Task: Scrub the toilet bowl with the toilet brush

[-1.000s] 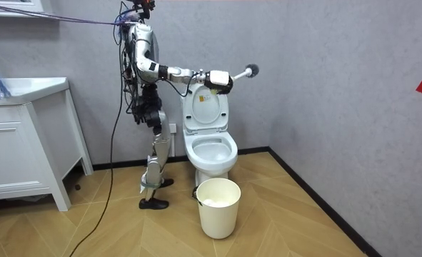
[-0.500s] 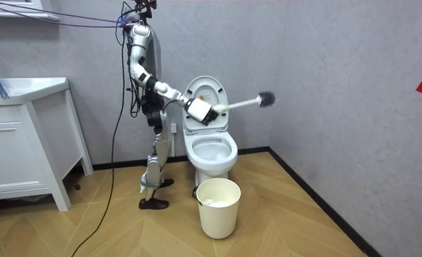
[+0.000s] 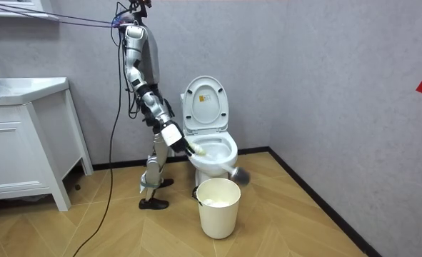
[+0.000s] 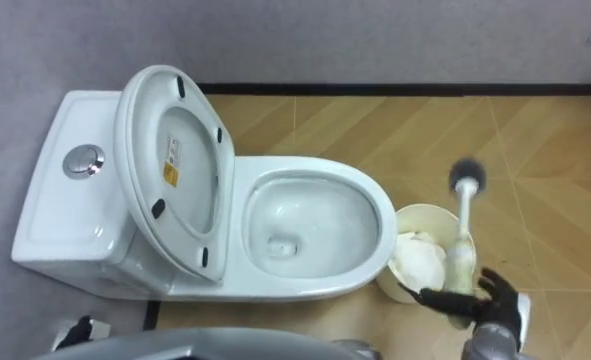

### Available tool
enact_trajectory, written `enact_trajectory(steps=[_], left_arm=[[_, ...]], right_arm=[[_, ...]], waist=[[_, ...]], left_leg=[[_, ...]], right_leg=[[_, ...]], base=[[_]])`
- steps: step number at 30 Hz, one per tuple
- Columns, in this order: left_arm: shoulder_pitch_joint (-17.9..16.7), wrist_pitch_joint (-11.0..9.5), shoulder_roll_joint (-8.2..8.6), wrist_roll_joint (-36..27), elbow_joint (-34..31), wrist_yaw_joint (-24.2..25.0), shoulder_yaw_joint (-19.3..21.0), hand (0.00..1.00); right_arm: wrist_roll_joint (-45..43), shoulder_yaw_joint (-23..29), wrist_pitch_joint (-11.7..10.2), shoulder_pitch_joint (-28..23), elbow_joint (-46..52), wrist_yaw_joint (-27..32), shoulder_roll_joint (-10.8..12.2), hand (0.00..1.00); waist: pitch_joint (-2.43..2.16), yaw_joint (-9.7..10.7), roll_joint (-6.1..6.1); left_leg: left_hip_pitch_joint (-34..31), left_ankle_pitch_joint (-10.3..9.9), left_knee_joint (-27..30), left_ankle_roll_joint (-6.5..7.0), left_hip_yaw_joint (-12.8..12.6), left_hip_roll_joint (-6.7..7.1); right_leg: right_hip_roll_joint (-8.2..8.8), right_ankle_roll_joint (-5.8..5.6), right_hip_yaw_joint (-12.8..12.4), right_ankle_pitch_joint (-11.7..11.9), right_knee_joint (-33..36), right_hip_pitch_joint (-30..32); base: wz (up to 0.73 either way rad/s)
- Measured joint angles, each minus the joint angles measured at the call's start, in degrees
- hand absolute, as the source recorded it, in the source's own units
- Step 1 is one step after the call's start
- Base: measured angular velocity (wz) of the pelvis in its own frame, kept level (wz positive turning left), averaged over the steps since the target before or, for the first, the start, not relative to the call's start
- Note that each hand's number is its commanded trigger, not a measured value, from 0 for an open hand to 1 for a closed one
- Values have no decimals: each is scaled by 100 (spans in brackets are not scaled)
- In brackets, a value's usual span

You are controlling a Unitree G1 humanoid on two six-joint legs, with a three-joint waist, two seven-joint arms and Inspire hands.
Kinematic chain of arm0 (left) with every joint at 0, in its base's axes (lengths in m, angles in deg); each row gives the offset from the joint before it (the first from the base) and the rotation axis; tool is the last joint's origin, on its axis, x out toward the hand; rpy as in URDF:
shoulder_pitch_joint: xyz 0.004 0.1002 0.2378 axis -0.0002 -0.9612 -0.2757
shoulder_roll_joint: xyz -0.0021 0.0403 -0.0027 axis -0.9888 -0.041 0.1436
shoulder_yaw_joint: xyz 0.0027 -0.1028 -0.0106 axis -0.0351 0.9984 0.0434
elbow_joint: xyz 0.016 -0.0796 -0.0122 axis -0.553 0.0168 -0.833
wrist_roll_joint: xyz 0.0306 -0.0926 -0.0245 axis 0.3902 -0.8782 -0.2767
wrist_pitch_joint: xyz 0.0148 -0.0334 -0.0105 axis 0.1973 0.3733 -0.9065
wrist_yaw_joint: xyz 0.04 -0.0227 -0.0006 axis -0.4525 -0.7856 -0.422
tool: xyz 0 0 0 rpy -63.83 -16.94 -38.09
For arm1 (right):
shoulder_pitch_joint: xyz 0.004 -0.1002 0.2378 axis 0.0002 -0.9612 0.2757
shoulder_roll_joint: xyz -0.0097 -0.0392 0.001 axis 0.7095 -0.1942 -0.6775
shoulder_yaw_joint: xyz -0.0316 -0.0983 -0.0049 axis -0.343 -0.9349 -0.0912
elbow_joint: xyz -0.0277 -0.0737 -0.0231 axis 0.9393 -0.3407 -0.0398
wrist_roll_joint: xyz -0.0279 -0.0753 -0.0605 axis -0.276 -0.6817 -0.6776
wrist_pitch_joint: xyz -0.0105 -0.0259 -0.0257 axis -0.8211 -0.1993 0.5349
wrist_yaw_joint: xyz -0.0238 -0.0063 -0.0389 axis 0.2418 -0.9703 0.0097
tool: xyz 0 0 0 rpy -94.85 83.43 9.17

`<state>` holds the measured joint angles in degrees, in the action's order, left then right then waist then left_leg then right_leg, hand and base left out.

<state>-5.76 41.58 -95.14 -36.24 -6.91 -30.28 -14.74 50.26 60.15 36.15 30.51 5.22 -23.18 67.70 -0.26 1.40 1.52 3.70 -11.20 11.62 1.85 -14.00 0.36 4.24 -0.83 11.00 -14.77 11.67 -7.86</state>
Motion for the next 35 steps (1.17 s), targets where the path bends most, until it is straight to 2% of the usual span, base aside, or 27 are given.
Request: enact_trajectory(steps=[11, 15, 18, 23, 28, 30, 35], left_arm=[[-148, 11, 28, 10, 8, 0, -4, 0], [-175, 134, 32, 24, 9, 0, -3, 0], [-204, 140, 34, 68, 21, 1, -1, 0], [-187, 238, 34, 282, 202, 71, 6, 0], [-156, 546, 39, 415, 222, 262, 61, 0], [-151, 661, 41, 471, 222, 301, 58, 0], [-108, 707, 44, 458, 218, 450, -4, 0]], right_arm=[[4, -47, -7, 131, -923, 36, 83, 0], [1, -46, 1, 166, -1206, 17, 96, 0], [-3, -48, 7, 168, -1352, -57, 96, 0], [-13, -49, 55, 137, -1629, -422, 92, 0], [-205, -163, 285, 189, -2154, -922, 88, 0], [-525, -325, 481, 254, -2438, -1119, 89, 0], [-981, -554, 819, 295, -2723, -1486, 91, 0]], waist=[[25, -3, -52], [21, 14, -89], [19, 11, -126], [11, 16, -105], [25, 14, -38], [23, 8, -11], [22, 12, 0]], left_leg=[[-14, -15, -4, -17, 7, -1], [-12, -24, -13, -20, 9, 5], [-9, -28, -8, -25, 11, 4], [64, -41, -16, -37, 11, 1], [98, -71, 3, -43, 65, -13], [97, -72, 0, -41, 68, -4], [105, -74, -20, -39, 67, 31]], right_leg=[[-29, 9, 0, 24, -107, -33], [-26, 8, 14, 24, -109, -38], [-28, 9, 20, 24, -101, -46], [-36, 9, 13, 24, -107, -127], [-37, 5, 19, 9, -196, -210], [-35, 2, 18, 7, -196, -209], [-30, 1, 19, 6, -194, -210]], base=[[0], [0], [0], [0], [5], [0], [0]])
